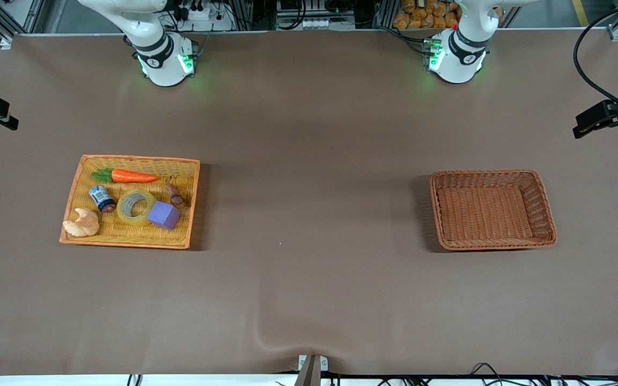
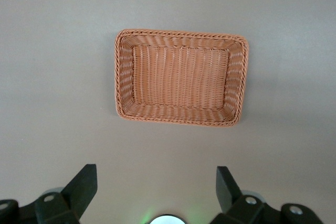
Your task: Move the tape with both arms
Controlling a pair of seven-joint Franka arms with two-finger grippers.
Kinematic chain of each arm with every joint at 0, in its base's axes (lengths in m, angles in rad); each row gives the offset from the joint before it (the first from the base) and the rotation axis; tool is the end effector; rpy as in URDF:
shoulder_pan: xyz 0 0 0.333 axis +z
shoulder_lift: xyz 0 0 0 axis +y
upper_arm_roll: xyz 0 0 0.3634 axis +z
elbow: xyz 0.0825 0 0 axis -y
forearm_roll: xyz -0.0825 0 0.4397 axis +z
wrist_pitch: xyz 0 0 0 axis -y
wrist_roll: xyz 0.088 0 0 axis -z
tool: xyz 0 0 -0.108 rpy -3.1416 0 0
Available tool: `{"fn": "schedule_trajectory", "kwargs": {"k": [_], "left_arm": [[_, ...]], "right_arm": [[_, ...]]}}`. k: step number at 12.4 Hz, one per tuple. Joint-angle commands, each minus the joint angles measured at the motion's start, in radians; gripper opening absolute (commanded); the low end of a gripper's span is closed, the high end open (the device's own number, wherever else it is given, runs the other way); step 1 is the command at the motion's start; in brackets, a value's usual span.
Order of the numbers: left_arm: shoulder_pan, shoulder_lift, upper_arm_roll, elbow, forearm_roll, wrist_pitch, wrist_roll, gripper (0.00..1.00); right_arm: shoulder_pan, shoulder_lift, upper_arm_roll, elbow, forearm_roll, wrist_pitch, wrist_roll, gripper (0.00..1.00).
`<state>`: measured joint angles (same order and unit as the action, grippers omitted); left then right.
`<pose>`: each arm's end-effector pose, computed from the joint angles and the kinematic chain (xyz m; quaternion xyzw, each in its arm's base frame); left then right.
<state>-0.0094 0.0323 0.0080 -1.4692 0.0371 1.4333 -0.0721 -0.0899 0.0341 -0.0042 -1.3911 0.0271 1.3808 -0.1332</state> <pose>0.6076 0.0035 0.6926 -0.9986 -0.0372 0.0334 0.0198 0.5987 -0.0531 0.7270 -0.9994 -0.0218 0.0205 0.0157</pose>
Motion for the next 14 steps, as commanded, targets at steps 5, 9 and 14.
{"fn": "schedule_trajectory", "kwargs": {"k": [5, 9, 14], "left_arm": [[0.006, -0.002, 0.0, 0.0, -0.017, 0.004, 0.015, 1.0], [0.009, 0.0, 0.001, -0.005, -0.051, 0.004, 0.015, 1.0], [0.002, 0.001, 0.001, 0.001, -0.04, 0.004, 0.018, 1.0]], "right_arm": [[-0.002, 0.001, 0.003, 0.014, 0.011, -0.014, 0.007, 1.0], [-0.001, -0.002, 0.004, 0.015, 0.013, -0.06, 0.012, 1.0], [0.009, -0.002, 0.007, 0.015, 0.014, -0.059, 0.015, 1.0]]}}
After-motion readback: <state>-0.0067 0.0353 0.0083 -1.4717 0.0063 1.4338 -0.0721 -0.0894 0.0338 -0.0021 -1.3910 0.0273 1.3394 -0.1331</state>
